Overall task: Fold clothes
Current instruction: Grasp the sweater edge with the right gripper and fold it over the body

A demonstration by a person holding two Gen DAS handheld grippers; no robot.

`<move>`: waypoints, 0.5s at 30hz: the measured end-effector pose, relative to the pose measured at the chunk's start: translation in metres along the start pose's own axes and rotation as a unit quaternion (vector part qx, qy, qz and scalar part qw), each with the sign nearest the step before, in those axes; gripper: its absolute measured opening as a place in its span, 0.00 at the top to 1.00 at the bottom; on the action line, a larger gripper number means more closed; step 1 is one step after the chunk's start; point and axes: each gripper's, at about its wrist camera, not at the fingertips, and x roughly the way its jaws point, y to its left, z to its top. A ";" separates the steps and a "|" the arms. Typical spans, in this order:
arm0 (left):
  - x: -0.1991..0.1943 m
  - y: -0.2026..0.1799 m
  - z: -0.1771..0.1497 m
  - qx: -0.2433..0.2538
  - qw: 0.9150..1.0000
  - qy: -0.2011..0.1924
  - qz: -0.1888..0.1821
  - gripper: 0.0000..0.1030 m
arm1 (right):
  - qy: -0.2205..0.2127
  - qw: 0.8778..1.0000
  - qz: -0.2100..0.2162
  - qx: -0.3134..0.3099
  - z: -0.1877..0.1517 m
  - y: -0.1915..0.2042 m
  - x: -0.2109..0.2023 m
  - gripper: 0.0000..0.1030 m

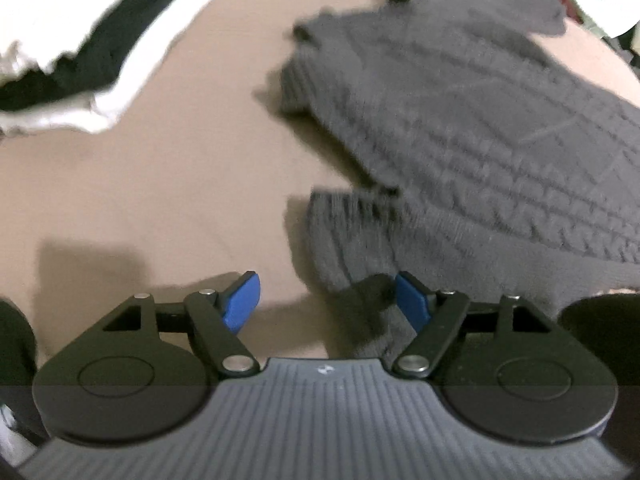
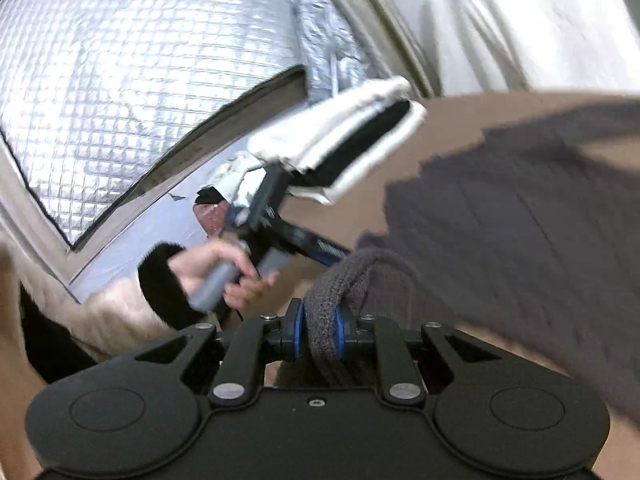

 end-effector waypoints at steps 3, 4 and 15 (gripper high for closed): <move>-0.016 0.003 0.005 -0.006 0.999 -0.042 -0.027 0.28 | -0.021 1.000 0.008 -0.002 0.034 0.019 -0.001 0.81; -0.018 0.005 0.007 -0.009 0.998 -0.050 -0.036 0.28 | -0.040 0.999 0.018 0.019 0.045 0.018 -0.008 0.81; -0.033 0.010 0.028 0.062 0.992 -0.105 -0.024 0.29 | -0.204 0.952 -0.078 0.213 0.085 -0.049 -0.072 0.81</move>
